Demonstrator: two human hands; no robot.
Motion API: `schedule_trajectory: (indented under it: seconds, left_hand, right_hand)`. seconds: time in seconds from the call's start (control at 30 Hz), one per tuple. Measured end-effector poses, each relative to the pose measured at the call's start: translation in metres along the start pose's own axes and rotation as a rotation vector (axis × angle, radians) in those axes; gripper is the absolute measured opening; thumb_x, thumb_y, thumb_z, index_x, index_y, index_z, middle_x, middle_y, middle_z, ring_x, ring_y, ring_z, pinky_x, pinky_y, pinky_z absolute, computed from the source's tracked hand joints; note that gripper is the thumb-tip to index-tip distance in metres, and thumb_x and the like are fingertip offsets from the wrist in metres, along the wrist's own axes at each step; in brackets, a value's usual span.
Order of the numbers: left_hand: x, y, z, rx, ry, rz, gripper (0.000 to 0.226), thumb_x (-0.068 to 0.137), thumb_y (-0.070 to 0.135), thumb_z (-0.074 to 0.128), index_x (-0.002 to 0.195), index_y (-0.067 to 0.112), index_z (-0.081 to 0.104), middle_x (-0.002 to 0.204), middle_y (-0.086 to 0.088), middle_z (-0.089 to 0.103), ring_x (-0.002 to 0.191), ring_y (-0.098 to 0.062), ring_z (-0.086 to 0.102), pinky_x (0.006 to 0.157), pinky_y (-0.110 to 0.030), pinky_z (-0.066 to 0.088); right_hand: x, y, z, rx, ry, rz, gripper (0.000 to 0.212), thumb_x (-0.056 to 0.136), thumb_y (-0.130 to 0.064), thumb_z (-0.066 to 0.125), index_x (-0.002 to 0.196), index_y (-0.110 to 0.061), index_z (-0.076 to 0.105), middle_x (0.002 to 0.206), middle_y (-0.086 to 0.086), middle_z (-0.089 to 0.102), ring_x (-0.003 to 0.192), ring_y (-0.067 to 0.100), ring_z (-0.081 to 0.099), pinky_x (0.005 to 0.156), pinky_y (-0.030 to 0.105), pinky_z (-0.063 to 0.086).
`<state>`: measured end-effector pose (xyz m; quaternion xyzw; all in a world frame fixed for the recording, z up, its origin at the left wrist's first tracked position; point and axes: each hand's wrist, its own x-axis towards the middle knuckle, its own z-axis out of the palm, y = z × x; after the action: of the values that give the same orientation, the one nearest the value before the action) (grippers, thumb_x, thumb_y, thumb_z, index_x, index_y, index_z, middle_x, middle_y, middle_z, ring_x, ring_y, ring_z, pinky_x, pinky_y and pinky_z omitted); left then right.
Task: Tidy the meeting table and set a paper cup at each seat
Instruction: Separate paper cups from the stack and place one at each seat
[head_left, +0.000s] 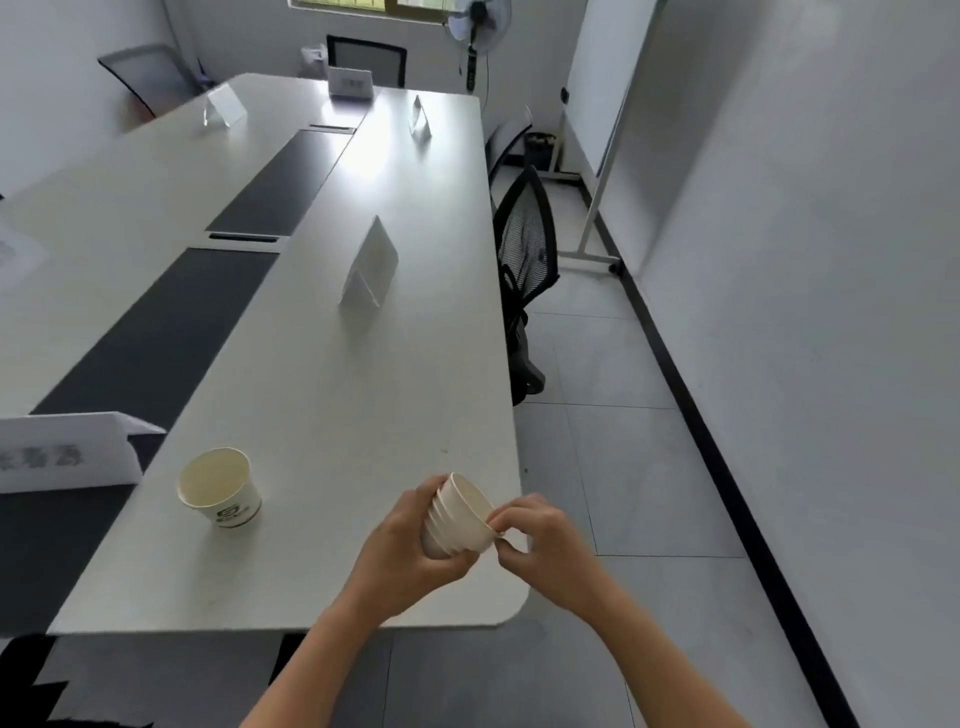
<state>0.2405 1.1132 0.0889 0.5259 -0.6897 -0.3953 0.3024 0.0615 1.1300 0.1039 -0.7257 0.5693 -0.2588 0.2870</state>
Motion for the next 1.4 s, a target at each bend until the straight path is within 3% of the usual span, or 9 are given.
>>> schedule_trajectory:
  seconds: [0.17,0.23,0.33,0.57,0.7,0.8,1.07,1.23,1.4]
  left_hand:
    - [0.022,0.035,0.072,0.001,-0.083,0.002,0.075,0.054,0.052,0.065,0.123,0.035,0.042,0.112,0.008,0.056,0.098,-0.008,0.056,0.081,-0.024,0.049]
    - [0.029,0.054,0.109,-0.008,-0.111,-0.002,0.075,0.053,0.051,0.065,0.123,0.034,0.042,0.113,0.007,0.056,0.098,-0.009,0.056,0.081,-0.023,0.049]
    - [0.036,0.08,0.16,-0.003,-0.16,-0.004,0.075,0.053,0.052,0.064,0.123,0.034,0.042,0.111,0.008,0.055,0.096,-0.009,0.056,0.081,-0.026,0.051]
    - [0.037,0.117,0.24,-0.011,-0.249,-0.055,0.081,0.052,0.052,0.064,0.127,0.031,0.039,0.114,0.009,0.053,0.099,-0.009,0.056,0.086,-0.033,0.052]
    - [0.045,0.126,0.254,0.025,-0.243,-0.086,0.091,0.049,0.057,0.06,0.132,0.03,0.033,0.113,0.01,0.05,0.099,-0.007,0.054,0.087,-0.027,0.051]
    - [0.055,0.13,0.261,0.009,-0.25,-0.095,0.082,0.049,0.056,0.063,0.124,0.035,0.036,0.106,0.014,0.053,0.095,-0.009,0.057,0.085,-0.028,0.053]
    - [0.115,0.126,0.277,0.003,-0.239,-0.093,0.051,0.052,0.047,0.068,0.098,0.04,0.048,0.096,0.009,0.062,0.086,-0.013,0.062,0.077,-0.033,0.055]
    - [0.181,0.12,0.268,-0.064,-0.148,-0.107,0.048,0.053,0.043,0.07,0.098,0.037,0.052,0.093,0.006,0.063,0.083,-0.014,0.062,0.074,-0.031,0.055]
    - [0.26,0.117,0.24,-0.161,-0.04,-0.097,0.047,0.051,0.044,0.069,0.095,0.039,0.051,0.09,0.006,0.064,0.084,-0.01,0.06,0.071,-0.025,0.053]
  right_hand:
    - [-0.028,0.049,-0.062,0.125,0.04,0.116,0.002,0.079,-0.01,0.065,0.078,-0.011,0.064,0.111,-0.007,0.05,0.101,0.002,0.047,0.078,-0.001,0.031]
    - [-0.044,0.073,-0.088,0.222,0.094,0.189,0.017,0.079,-0.012,0.067,0.067,-0.022,0.059,0.118,-0.007,0.047,0.106,-0.007,0.044,0.081,0.002,0.033]
    - [-0.069,0.107,-0.118,0.402,0.167,0.317,0.024,0.078,-0.013,0.068,0.061,-0.023,0.055,0.127,-0.004,0.043,0.113,0.008,0.049,0.088,0.02,0.045]
    - [-0.113,0.171,-0.158,0.621,0.27,0.416,0.032,0.076,-0.007,0.07,0.053,-0.018,0.051,0.121,-0.004,0.05,0.104,0.008,0.055,0.073,0.017,0.05]
    - [-0.112,0.187,-0.169,0.651,0.295,0.439,0.02,0.06,-0.032,0.074,0.067,-0.025,0.056,0.122,-0.007,0.048,0.11,0.02,0.054,0.089,0.041,0.051]
    - [-0.105,0.195,-0.171,0.675,0.312,0.464,0.034,0.05,-0.046,0.067,0.08,-0.033,0.058,0.123,-0.002,0.049,0.107,0.023,0.056,0.092,0.046,0.05]
    - [-0.063,0.232,-0.194,0.686,0.323,0.48,0.028,0.074,-0.011,0.072,0.089,-0.031,0.058,0.102,0.005,0.062,0.093,0.022,0.059,0.077,0.033,0.053]
    - [0.004,0.245,-0.214,0.603,0.342,0.45,0.028,0.066,-0.028,0.072,0.089,-0.034,0.058,0.107,0.004,0.059,0.101,0.021,0.058,0.088,0.044,0.053]
    - [0.1,0.249,-0.244,0.549,0.289,0.353,0.031,0.073,-0.018,0.073,0.089,-0.037,0.054,0.107,-0.003,0.055,0.103,0.02,0.055,0.088,0.044,0.053]
